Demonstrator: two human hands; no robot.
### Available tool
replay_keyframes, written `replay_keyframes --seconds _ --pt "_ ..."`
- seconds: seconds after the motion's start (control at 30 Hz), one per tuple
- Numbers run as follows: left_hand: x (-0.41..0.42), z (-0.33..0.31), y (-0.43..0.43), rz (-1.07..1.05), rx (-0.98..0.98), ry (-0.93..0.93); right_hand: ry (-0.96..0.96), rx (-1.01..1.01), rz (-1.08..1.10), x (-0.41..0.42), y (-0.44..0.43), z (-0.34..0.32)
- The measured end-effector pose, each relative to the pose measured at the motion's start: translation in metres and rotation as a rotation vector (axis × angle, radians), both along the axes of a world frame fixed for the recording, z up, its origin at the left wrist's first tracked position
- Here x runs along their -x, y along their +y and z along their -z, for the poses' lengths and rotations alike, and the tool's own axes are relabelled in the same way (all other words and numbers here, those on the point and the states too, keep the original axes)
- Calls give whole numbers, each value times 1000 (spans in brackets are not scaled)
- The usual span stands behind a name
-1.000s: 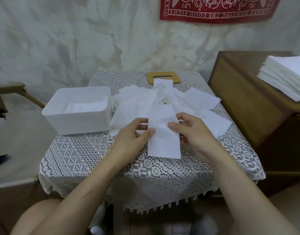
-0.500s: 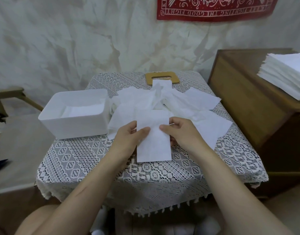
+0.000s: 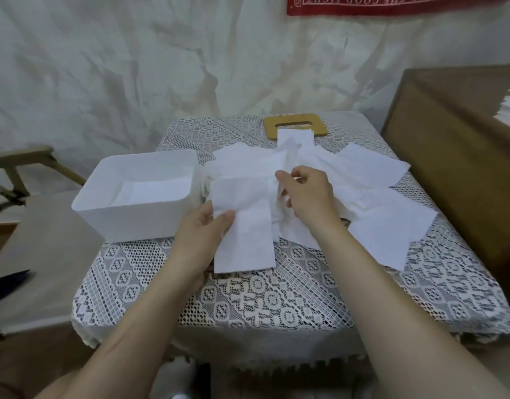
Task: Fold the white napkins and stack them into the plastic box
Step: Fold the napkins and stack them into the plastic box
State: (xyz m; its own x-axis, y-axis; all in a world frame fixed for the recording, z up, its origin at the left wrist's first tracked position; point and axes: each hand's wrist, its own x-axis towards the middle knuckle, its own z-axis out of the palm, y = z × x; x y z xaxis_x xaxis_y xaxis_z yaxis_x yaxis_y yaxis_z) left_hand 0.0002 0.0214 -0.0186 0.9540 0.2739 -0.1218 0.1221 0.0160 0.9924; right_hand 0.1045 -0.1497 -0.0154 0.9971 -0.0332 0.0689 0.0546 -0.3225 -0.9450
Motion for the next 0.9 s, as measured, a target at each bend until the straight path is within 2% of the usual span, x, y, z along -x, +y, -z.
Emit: replay_keyframes --seconds 0.1,0.2,0.3,0.4,0.47,0.53,0.57,0.63,0.7,0.73,0.83,0.9 --pt "0 -3 -3 2 31 8 -36 -20 35 0 -8 -3" --pt "3 -5 -8 8 41 11 -93 -127 90 2 -35 -8" --pt "8 -8 -15 28 55 5 -36 -184 73 10 -72 -3" --pt "13 -9 -25 48 21 -6 94 38 47 27 -103 6" --pt "15 -10 -30 44 8 -9 47 209 82 34 -115 9" --pt "14 -10 -34 39 14 -7 0 273 89 38 -123 8" --pt "14 -10 -35 36 14 -2 -25 252 78 39 -125 7" --pt "12 -10 -36 32 12 11 -19 68 57 38 -128 4" --pt "11 -9 -38 39 7 14 42 -120 25 36 -128 0" --pt "10 -8 -38 43 1 14 73 -133 16 34 -127 0" --pt "10 -6 -36 40 -7 18 60 108 75 26 -125 7" --pt "9 -5 -35 42 -4 17 -25 174 166 27 -124 3"
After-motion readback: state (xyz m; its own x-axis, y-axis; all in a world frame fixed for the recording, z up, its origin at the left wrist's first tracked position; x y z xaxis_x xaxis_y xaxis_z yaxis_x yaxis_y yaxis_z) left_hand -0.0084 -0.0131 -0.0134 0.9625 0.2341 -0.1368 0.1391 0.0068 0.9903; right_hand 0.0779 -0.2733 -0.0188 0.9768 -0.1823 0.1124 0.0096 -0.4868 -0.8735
